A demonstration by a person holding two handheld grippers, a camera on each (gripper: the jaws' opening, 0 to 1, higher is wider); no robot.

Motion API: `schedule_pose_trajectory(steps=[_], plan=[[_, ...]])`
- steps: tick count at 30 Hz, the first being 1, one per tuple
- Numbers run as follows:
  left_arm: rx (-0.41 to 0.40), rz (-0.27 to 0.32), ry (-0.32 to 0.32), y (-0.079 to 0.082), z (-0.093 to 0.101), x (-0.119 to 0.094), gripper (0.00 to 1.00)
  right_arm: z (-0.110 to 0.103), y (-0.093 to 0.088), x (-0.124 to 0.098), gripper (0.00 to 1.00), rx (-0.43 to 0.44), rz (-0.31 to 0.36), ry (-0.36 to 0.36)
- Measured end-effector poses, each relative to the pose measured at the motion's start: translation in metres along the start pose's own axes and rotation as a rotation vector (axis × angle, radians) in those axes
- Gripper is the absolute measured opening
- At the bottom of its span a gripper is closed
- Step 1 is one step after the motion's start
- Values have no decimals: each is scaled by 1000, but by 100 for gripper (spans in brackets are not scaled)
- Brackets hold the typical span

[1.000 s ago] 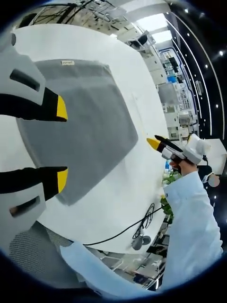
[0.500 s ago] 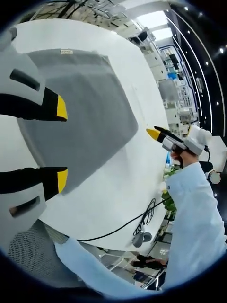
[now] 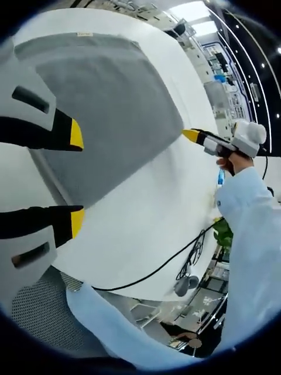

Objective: Fold the towel on the table until its edges align and the towel forms a compact rectangular stack.

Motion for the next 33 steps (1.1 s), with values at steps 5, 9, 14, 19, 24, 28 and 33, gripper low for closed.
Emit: schedule_pose_trajectory(steps=[5, 9, 14, 19, 24, 28, 33], plan=[[12, -25, -31, 0, 10, 15, 37, -3, -1, 3, 28, -12, 1, 16], [13, -50, -46, -1, 13, 26, 37, -4, -2, 10, 29, -13, -7, 21], [15, -85, -42, -6, 15, 30, 34, 4, -4, 18, 29, -9, -19, 23], [31, -88, -31, -8, 15, 31, 32, 4, -9, 25, 28, -11, -28, 30], [41, -93, -8, -9, 18, 30, 29, 6, -11, 28, 27, -2, -18, 40], [63, -98, 9, -9, 21, 29, 31, 13, -13, 26, 31, 15, -13, 31], [66, -102, 15, -10, 17, 31, 28, 5, -14, 25, 28, 14, -18, 35]])
Point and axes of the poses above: the point that each gripper's makers call its tool centre point, and the gripper's own axes: x roughly forward along the fingers, z roughly to its right, y roughly out of its top, the point moved 7 cm from there along -x, roughly backward along the fingers, and after that the axes turned 6 degrees about -z, right-handed, at the moved point
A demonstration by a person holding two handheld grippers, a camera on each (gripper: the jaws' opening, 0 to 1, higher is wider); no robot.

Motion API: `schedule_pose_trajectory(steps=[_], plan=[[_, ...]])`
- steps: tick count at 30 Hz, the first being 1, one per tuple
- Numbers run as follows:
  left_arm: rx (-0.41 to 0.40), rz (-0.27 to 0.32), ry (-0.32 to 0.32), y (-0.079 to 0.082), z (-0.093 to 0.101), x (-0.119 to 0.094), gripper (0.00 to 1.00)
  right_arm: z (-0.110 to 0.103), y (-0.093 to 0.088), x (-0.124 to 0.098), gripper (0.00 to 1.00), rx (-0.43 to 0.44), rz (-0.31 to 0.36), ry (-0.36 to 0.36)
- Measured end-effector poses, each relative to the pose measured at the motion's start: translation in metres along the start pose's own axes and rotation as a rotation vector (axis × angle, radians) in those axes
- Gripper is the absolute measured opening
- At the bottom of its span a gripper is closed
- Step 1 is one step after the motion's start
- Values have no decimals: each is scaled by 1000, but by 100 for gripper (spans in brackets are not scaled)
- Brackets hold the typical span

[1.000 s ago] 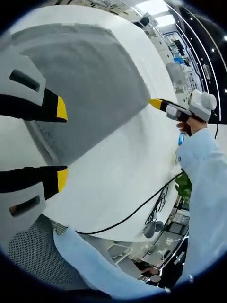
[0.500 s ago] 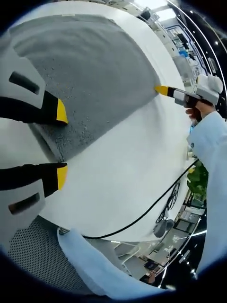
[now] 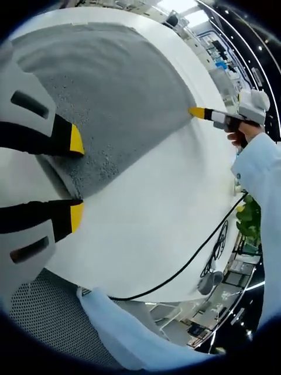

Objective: Fold the towel on the table until its edges align and the towel forms a compact rectangular stack.

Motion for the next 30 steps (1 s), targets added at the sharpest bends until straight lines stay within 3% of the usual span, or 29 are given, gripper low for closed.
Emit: schedule_pose_trajectory(steps=[4, 5, 9, 11, 16, 30], plan=[[-18, 9, 7, -2, -3, 0, 21, 0, 2, 3, 19, -1, -9, 16], [-17, 11, 10, -2, -3, -2, 20, -5, 2, 4, 15, 24, -15, 56], [-28, 8, 20, -2, -7, -3, 11, -7, 1, 2, 9, 27, -17, 60], [-32, 10, 17, -1, -6, -3, 8, 1, 1, 5, 9, 33, -21, 62], [-35, 23, 6, 1, 0, 0, 7, -9, -7, -2, 6, 54, -32, 74], [-48, 63, -28, 8, 15, 2, 5, 1, -29, -10, 5, 110, -74, 76]])
Point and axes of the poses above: the point that each gripper's makers call its tool centre point, and the gripper's own axes: x roughly forward along the fingers, z roughly to its right, y roughly out of its top, the point moved 7 cm from there along -x, roughly backward along the fingers, and after that the axes turned 6 degrees about -z, right-handed, at the moved point
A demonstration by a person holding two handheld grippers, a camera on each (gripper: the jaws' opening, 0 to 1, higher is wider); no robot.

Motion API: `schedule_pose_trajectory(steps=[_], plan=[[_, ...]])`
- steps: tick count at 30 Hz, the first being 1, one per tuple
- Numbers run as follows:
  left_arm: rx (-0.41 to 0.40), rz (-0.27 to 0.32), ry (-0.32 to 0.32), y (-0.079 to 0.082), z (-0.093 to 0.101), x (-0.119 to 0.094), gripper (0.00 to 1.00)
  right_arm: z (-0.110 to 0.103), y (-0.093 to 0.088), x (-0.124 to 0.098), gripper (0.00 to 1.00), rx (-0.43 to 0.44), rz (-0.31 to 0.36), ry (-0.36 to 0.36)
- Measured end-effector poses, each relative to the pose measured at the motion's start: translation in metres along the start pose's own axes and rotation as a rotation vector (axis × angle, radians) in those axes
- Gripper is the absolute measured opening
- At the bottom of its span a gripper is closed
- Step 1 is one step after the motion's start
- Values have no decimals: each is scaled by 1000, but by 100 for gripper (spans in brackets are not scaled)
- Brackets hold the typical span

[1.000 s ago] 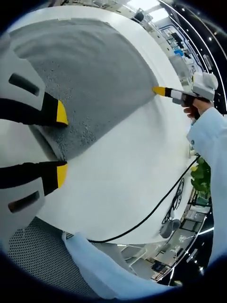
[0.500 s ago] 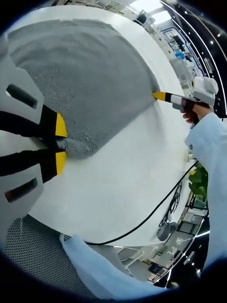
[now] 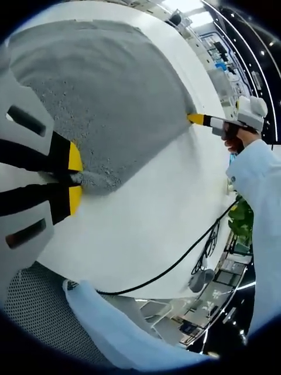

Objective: Fold the towel on the table until its edges align and the towel forms a compact rectangular stack.

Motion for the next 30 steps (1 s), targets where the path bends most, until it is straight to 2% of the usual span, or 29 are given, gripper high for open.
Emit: schedule_pose_trajectory(steps=[5, 9, 14, 17, 25, 26, 30], plan=[[19, -8, -4, 3, 4, 3, 4, -7, -7, -4, 5, -2, -14, -6], [26, -6, -9, 7, 6, 1, 4, 3, -7, -6, 4, 6, -25, -11], [25, 17, -23, 17, 12, -4, 4, -3, -11, -18, 5, 46, -29, -17], [22, 31, -39, 22, 19, -7, 4, 6, -13, -22, 5, 61, -34, -20], [30, 51, -66, 32, 34, -8, 4, 5, -29, -37, 4, 93, -63, -34], [24, 57, -72, 33, 36, -9, 4, -1, -33, -41, 4, 92, -69, -38], [34, 65, -76, 37, 42, -12, 4, -4, -38, -49, 4, 95, -77, -47]])
Point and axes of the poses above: the point that each gripper's makers call its tool centre point, and the gripper's own axes: x roughly forward along the fingers, z roughly to its right, y roughly out of its top, the point moved 7 cm from there along -x, roughly backward along the fingers, and after that the axes turned 6 degrees about -z, right-handed, at the moved point
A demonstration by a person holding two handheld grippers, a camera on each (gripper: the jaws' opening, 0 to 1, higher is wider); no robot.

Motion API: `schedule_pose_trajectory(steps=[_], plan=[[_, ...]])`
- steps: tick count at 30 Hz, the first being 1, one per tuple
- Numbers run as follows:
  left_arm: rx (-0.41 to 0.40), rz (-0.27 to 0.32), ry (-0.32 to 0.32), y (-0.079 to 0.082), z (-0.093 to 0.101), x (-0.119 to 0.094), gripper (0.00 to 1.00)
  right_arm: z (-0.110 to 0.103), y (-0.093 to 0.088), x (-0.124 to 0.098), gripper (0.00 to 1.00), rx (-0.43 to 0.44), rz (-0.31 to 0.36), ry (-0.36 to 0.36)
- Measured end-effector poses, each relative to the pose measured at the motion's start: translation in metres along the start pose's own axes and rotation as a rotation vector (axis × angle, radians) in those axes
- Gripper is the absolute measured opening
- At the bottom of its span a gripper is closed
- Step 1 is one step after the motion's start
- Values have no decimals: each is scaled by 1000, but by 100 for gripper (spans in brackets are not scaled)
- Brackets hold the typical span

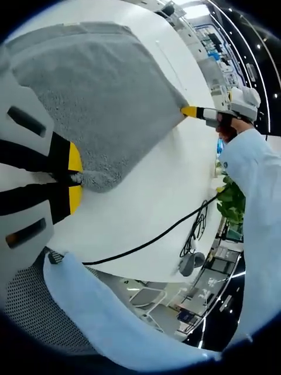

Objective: Fold the towel on the table until its edges align and the towel forms a compact rectangular stack.

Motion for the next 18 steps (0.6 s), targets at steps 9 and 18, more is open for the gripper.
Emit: schedule_pose_trajectory(steps=[9, 18], plan=[[31, 15, -16, 13, 8, -1, 4, 6, -3, -16, 4, 5, -6, -18], [37, 44, -17, 20, 12, -15, 4, -2, -3, -30, 4, 11, -9, -34]])
Point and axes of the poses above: the point that each gripper's makers call its tool centre point, and the gripper's own axes: x roughly forward along the fingers, z roughly to its right, y roughly out of its top, the point moved 7 cm from there along -x, roughly backward along the fingers, and after that the axes turned 6 degrees about -z, right-handed, at the moved point
